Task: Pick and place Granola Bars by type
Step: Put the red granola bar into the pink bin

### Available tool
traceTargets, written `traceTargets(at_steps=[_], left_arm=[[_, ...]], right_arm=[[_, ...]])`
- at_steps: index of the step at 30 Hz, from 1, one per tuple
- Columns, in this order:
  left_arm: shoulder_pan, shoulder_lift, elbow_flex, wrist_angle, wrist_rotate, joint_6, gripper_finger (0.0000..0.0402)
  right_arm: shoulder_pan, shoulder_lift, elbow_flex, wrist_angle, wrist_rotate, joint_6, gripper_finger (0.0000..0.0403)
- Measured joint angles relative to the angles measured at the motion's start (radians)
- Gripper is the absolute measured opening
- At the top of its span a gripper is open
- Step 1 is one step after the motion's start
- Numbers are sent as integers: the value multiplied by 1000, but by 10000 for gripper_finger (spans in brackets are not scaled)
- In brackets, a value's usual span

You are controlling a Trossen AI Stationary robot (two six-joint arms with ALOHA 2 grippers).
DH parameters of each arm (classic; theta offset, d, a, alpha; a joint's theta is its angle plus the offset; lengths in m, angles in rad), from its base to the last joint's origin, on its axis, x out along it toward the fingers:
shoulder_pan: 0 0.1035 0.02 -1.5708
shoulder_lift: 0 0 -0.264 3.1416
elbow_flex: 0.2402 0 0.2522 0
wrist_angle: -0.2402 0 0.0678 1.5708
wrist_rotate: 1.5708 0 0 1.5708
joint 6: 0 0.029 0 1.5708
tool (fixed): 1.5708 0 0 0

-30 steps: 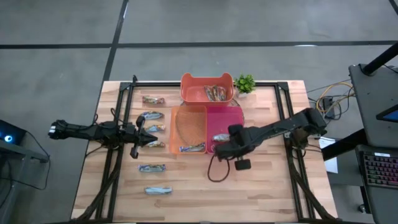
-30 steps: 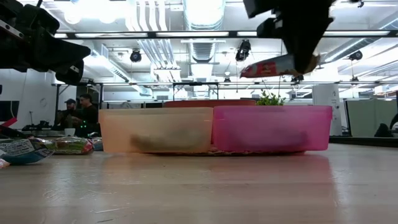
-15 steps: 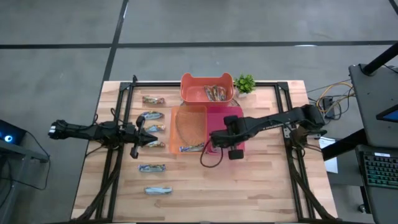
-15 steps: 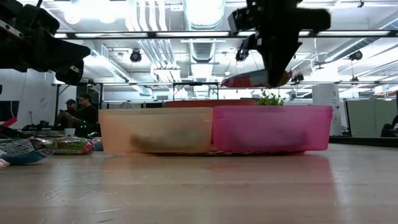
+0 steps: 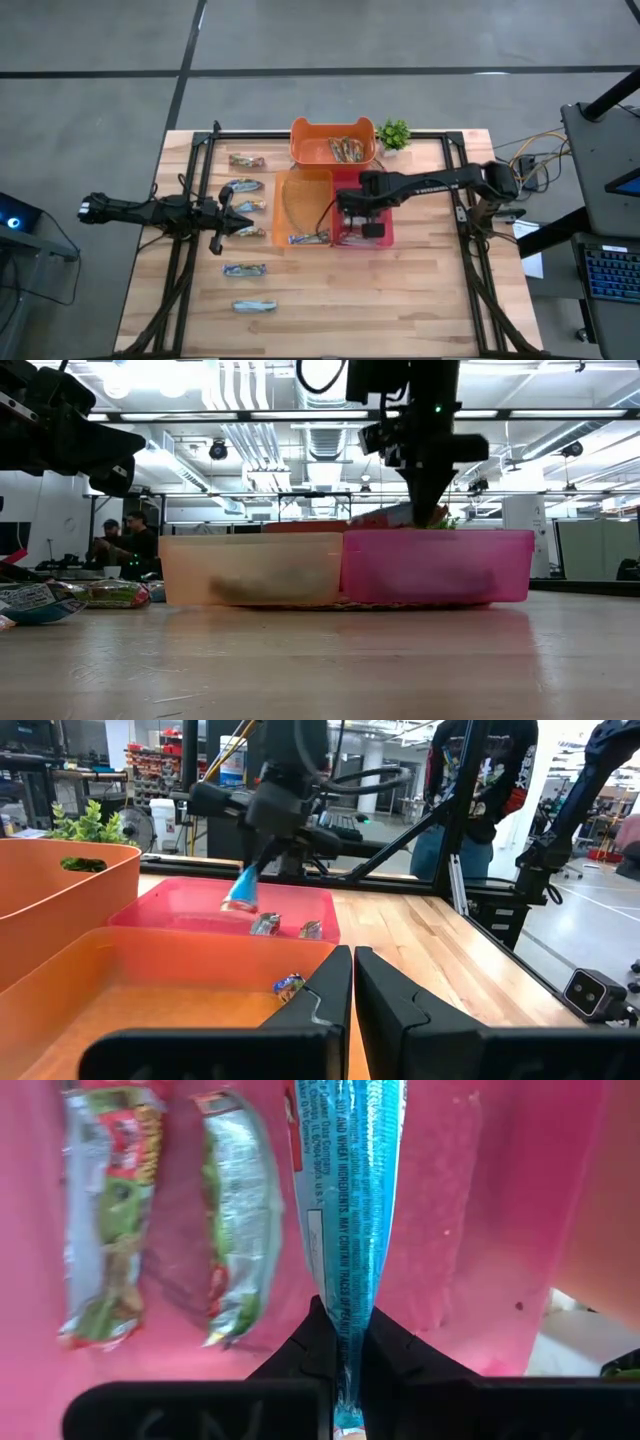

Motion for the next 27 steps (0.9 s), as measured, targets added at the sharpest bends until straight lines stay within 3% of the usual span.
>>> traceTargets(at_steps=[13,27], left_arm=[[0,0,0,0,0,0,0],[0,0,0,0,0,0,0]], right_arm=[[-94,65,-58,56,-50,-40,8],[-118,151,-59,102,-107,-50,11]])
